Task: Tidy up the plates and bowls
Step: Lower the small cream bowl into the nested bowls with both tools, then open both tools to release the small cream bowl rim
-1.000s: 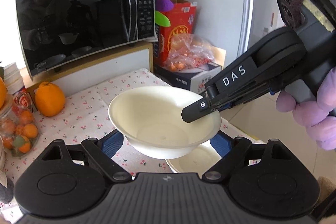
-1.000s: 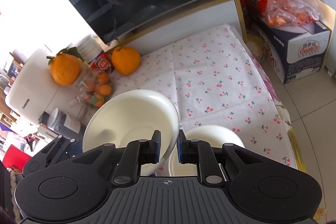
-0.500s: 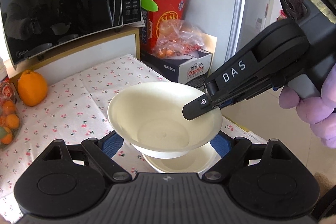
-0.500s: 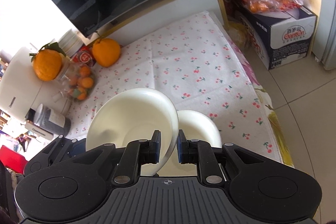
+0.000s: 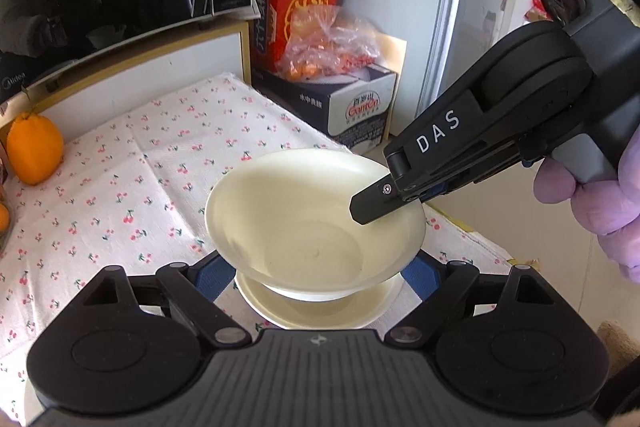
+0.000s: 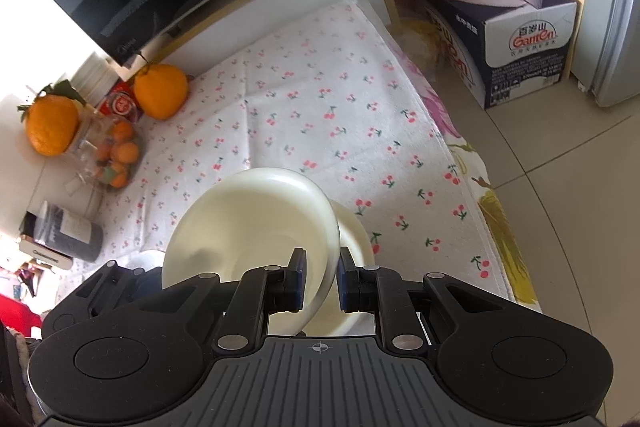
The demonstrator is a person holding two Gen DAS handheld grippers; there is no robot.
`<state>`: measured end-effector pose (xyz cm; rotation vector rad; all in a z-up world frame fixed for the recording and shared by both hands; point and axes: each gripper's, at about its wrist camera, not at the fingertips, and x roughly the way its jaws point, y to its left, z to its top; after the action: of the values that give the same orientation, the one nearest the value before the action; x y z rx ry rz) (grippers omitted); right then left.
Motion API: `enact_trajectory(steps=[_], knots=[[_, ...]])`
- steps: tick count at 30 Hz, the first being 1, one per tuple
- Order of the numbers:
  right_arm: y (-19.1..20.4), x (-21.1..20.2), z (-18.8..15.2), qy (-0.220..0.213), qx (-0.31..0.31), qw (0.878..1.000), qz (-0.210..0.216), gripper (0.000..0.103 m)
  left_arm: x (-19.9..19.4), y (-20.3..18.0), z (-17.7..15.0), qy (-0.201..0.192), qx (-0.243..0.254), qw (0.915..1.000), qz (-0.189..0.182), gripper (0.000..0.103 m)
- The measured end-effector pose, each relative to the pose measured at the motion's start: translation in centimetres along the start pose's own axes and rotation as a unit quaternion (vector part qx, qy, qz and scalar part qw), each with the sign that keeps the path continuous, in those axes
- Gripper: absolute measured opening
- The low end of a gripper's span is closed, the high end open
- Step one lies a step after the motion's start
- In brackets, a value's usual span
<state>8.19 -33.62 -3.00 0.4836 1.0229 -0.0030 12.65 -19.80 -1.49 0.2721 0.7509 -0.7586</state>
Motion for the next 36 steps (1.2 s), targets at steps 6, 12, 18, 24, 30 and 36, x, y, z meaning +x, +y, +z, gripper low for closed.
enact_trajectory(steps=[6, 12, 18, 24, 30, 36], knots=[[-0.2, 0.4, -0.1, 0.008, -0.007, 1.000, -0.016, 0.016, 0.7, -0.4, -0.3, 0.017, 0.011, 0.9998, -0.006, 0.089], [-0.1, 1.0, -0.3, 0.022, -0.014, 0.999, -0.026, 0.016, 1.2, -0.8, -0.7, 0.034, 0.027, 0.9990, -0.001, 0.092], [0.2, 1.2, -0.5, 0.021, -0.028, 0.999, -0.030, 0.015, 1.4, -1.1, -1.0, 0.038, 0.041, 0.9984, 0.005, 0.096], [0.6, 1.3, -0.7, 0.019, -0.041, 0.998, -0.036, 0.016, 1.6, -1.0, -1.1, 0.047, 0.046, 0.9978, 0.011, 0.099], [0.9, 1.4, -0.8, 0.017, -0.059, 0.997, -0.045, 0.017, 1.9, -0.9, -1.2, 0.056, 0.048, 0.9972, 0.011, 0.099], [1.3, 1.5, -0.9, 0.016, -0.077, 0.995, -0.055, 0.037, 2.0, -0.9, -1.5, 0.063, 0.057, 0.9963, 0.012, 0.101]])
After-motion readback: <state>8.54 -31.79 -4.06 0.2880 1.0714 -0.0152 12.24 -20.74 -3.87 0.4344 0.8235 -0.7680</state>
